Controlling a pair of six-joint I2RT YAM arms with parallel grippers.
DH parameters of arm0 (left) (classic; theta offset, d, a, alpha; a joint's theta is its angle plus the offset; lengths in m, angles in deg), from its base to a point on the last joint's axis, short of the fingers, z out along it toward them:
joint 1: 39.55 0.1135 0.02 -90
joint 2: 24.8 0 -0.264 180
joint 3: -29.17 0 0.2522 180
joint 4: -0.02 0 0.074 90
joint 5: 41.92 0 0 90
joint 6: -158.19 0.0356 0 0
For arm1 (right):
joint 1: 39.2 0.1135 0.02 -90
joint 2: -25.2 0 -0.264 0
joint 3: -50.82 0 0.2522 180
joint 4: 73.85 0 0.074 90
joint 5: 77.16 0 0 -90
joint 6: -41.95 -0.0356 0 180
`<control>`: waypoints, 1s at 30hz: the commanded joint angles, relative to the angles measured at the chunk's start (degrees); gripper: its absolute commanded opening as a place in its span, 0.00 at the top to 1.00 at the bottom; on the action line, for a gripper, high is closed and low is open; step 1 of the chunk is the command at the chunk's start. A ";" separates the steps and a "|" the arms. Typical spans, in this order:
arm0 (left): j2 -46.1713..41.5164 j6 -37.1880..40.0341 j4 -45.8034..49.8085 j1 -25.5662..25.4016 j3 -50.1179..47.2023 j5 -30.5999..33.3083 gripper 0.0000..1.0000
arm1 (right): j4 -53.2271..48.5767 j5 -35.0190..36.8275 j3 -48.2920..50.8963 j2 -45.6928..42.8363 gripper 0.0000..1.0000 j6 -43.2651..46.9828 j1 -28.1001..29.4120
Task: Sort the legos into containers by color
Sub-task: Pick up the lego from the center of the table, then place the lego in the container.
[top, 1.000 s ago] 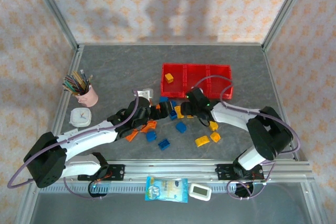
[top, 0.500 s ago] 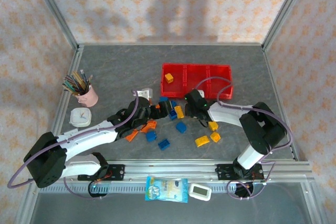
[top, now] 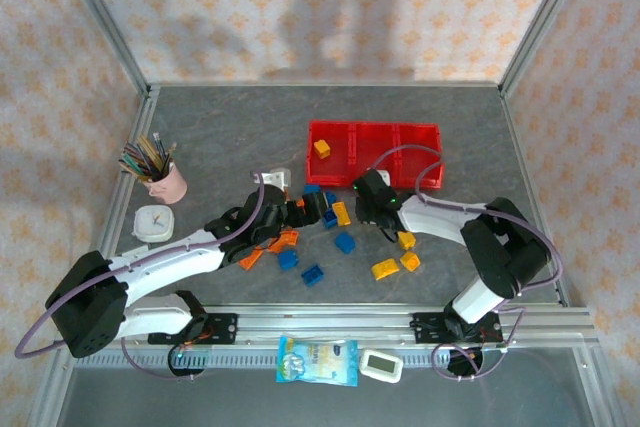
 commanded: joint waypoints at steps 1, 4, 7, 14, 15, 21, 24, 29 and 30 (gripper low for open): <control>-1.31 0.32 1.95 -0.53 1.48 3.33 0.01 | -3.68 2.17 -3.33 -3.52 0.79 2.03 0.32; -3.17 0.63 2.63 -0.39 1.40 6.19 0.01 | -7.03 2.92 -6.10 -5.58 0.80 3.62 0.32; -5.89 1.16 3.41 -0.13 1.10 8.82 0.01 | -9.16 4.54 -9.02 -7.92 0.80 5.26 0.32; -10.73 2.58 3.98 3.46 0.38 10.53 0.01 | -10.84 4.68 -20.44 -2.41 0.78 7.88 0.32; -10.92 2.88 3.99 4.12 0.35 10.06 0.01 | -10.60 4.47 -22.17 -0.89 0.78 8.33 0.32; -10.17 4.76 4.64 8.75 1.54 7.51 0.01 | -10.43 4.97 -35.49 10.96 0.78 9.98 -0.16; -9.15 5.62 4.48 10.21 2.05 7.06 0.01 | -11.13 4.64 -41.61 16.75 0.78 10.11 -0.86; -7.21 5.76 2.69 12.50 1.91 5.68 0.01 | -11.47 3.62 -48.58 24.94 0.78 9.59 -2.18; -6.75 5.67 2.38 12.88 1.93 5.25 0.01 | -11.59 3.34 -49.55 26.20 0.78 9.42 -2.52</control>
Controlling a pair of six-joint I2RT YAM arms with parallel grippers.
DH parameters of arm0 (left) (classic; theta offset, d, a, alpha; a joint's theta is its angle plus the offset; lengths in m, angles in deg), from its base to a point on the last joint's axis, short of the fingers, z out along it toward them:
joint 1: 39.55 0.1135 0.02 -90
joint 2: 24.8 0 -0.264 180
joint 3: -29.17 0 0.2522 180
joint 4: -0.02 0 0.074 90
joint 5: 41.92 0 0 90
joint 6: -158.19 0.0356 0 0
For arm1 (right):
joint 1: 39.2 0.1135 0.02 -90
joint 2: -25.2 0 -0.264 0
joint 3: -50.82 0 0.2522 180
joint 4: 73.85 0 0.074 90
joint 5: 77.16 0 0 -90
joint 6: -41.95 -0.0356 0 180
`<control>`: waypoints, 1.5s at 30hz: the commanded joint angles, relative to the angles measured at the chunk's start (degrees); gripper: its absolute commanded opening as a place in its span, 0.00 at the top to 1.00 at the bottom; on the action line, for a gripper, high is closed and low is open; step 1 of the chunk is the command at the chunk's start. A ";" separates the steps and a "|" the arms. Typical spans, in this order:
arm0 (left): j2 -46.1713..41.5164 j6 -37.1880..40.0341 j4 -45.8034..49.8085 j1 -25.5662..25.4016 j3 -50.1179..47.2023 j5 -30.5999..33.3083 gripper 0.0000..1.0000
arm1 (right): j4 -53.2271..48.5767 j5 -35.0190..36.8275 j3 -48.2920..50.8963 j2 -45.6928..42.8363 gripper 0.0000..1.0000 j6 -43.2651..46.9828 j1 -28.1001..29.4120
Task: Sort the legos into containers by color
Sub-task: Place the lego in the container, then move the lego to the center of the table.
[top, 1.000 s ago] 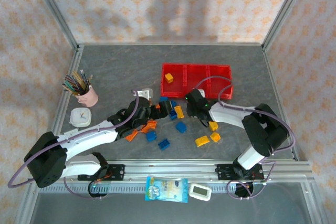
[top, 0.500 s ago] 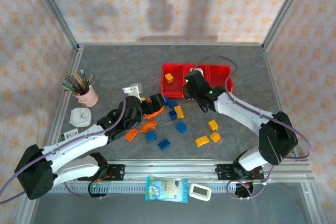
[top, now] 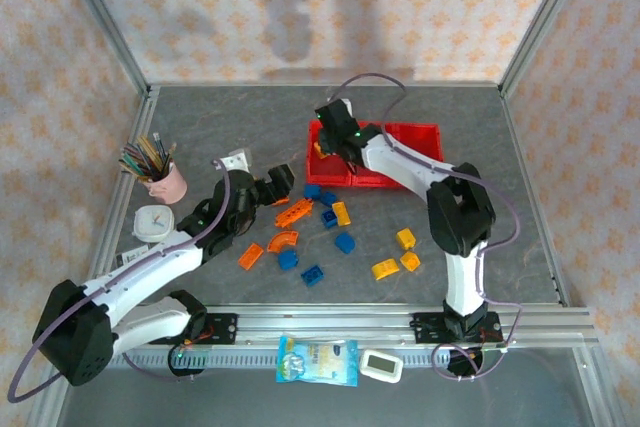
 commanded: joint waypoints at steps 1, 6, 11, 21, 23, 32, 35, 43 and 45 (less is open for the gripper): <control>1.51 1.06 -0.84 1.37 1.59 -2.01 0.01 | -1.58 -0.09 -4.14 4.10 0.78 0.36 -1.30; 3.31 0.47 -1.92 2.32 1.46 -2.68 0.01 | -1.89 -2.15 -7.48 8.07 0.73 -0.01 -2.65; 3.85 0.26 -2.65 2.75 1.26 -3.13 0.01 | -1.71 -1.96 -8.64 8.50 0.63 0.11 -2.74; 3.48 0.80 -2.27 3.04 2.04 -3.74 0.01 | -1.94 -3.14 -8.10 3.75 0.50 1.32 -2.76; 3.28 0.79 -1.79 3.01 2.48 -4.38 0.01 | -1.37 -4.35 -6.34 1.59 0.49 1.33 -2.65; 2.10 0.58 -1.16 2.84 2.54 -11.33 0.01 | 1.96 -4.89 10.51 -12.22 0.41 -0.20 -0.58; 1.58 0.33 -0.77 2.40 2.28 -13.39 0.01 | 2.38 -4.78 17.10 -16.51 0.39 -0.96 0.20; -0.67 -0.37 0.73 -2.86 0.32 -11.54 0.01 | 3.51 -4.54 32.82 -25.31 0.37 -4.74 1.56; -1.05 -1.34 0.22 -4.10 -0.85 -10.84 0.01 | 4.39 -4.93 35.92 -26.29 0.36 -5.75 1.82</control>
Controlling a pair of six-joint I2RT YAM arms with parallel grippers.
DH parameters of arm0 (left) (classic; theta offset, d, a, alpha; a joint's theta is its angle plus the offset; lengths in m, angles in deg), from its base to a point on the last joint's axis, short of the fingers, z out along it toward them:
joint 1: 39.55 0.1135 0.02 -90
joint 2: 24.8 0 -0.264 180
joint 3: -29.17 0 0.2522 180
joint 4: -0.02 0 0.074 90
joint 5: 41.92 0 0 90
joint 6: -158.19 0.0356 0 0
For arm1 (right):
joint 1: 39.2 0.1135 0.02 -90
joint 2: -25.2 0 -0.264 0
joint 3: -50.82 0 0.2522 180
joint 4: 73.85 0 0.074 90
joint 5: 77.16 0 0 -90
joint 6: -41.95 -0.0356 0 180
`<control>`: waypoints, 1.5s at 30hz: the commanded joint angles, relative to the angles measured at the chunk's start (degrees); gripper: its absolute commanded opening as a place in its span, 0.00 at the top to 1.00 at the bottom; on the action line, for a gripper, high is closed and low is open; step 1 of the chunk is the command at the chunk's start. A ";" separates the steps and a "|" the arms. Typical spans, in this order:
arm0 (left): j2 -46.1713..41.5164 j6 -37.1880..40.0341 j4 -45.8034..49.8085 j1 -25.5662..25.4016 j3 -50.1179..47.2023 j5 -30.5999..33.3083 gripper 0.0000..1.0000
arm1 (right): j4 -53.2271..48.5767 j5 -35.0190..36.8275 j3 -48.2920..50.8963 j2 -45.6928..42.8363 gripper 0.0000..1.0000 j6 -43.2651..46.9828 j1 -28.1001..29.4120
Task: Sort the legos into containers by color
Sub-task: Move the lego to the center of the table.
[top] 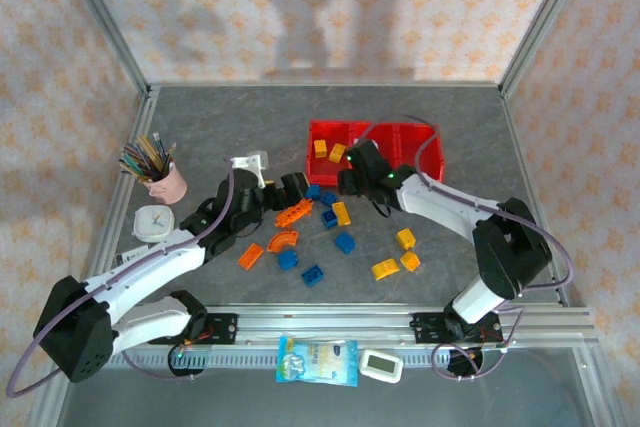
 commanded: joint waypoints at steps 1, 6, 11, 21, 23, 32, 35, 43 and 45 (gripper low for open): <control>-1.35 -2.08 0.23 -1.83 -2.22 0.93 0.01 | 2.05 -0.24 4.48 -2.92 0.36 -2.97 0.71; -1.80 -4.58 -1.72 -4.71 -4.42 2.68 0.01 | 4.72 -1.13 9.88 -3.20 0.36 -4.38 1.67; -1.80 -6.53 -2.92 -6.21 -6.21 3.85 0.01 | 7.77 -2.88 12.34 -2.22 0.35 -4.37 3.10; -2.32 -6.94 -2.32 -6.56 -7.05 6.31 0.01 | 9.54 -4.83 12.01 1.27 0.33 -3.91 4.88; -2.15 -6.86 -2.29 -6.56 -7.01 6.63 0.01 | 9.47 -4.55 11.68 2.01 0.33 -3.92 4.84; -0.85 -6.59 -1.91 -6.56 -6.44 6.59 0.01 | 10.03 -5.45 9.60 5.12 0.30 -3.46 6.36; -1.07 -6.50 -1.39 -6.56 -6.13 7.02 0.01 | 10.11 -6.54 9.07 5.60 0.29 -3.35 6.57; -1.53 -6.42 -0.90 -6.56 -5.82 7.33 0.01 | 12.42 -6.67 11.11 0.01 0.16 -4.80 6.47; -1.57 -6.42 -0.72 -6.56 -5.65 7.24 0.01 | 9.73 -2.99 10.63 -0.05 0.16 -5.69 6.31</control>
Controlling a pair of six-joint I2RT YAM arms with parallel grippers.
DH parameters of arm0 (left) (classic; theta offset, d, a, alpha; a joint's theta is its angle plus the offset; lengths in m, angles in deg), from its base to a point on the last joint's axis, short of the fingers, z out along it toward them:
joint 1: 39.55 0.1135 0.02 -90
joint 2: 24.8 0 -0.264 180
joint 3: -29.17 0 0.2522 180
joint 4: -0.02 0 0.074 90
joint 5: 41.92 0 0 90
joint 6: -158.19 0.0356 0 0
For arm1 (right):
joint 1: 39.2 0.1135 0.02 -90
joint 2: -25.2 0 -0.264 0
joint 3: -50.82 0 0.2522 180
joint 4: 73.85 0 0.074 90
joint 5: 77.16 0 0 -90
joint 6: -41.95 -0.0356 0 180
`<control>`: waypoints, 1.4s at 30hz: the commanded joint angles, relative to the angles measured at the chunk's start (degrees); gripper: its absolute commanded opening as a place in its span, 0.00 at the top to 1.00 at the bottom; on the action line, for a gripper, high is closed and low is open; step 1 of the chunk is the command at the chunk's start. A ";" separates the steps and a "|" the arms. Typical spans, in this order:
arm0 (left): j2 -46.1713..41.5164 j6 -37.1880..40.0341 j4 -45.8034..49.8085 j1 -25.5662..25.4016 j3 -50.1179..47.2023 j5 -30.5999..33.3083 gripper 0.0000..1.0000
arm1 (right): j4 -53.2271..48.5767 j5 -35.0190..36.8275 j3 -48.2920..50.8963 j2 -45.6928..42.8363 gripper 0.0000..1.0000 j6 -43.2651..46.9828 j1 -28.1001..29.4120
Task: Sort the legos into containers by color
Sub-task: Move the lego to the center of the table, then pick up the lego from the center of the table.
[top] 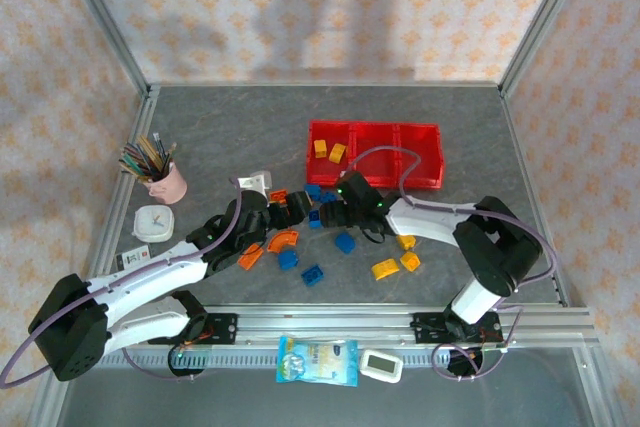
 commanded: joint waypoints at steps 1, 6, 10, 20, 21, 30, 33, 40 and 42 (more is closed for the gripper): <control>-0.34 -0.25 0.76 -0.47 1.11 1.09 0.01 | -3.33 6.12 -0.19 -2.25 0.16 -1.51 0.05; -0.55 -0.25 0.55 -0.47 1.20 1.00 0.01 | -4.42 7.33 0.28 -1.83 0.23 -1.28 0.08; -0.39 -0.16 0.41 -0.47 1.29 1.08 0.01 | -5.70 5.43 -1.39 0.74 0.27 0.88 0.19; -0.20 -0.43 0.06 -0.46 0.76 1.08 0.01 | -6.53 5.70 -5.69 6.84 0.31 3.34 0.40; -0.20 -0.36 0.14 -0.47 0.84 1.12 0.01 | -6.66 5.93 -5.89 7.35 0.33 3.42 0.34; 0.24 0.01 0.50 -0.47 1.20 1.13 0.01 | -7.56 9.13 -5.65 9.01 0.49 2.97 0.40; 0.59 0.01 0.33 -0.47 1.45 0.86 0.01 | -7.65 9.84 -5.21 8.59 0.55 2.70 0.35; 1.69 0.36 0.41 -0.53 2.56 0.12 0.01 | -7.43 11.29 -4.28 5.85 0.67 1.85 0.29; 1.82 0.54 0.41 -0.47 2.99 0.03 0.01 | -8.01 11.67 -4.41 4.53 0.69 1.70 0.18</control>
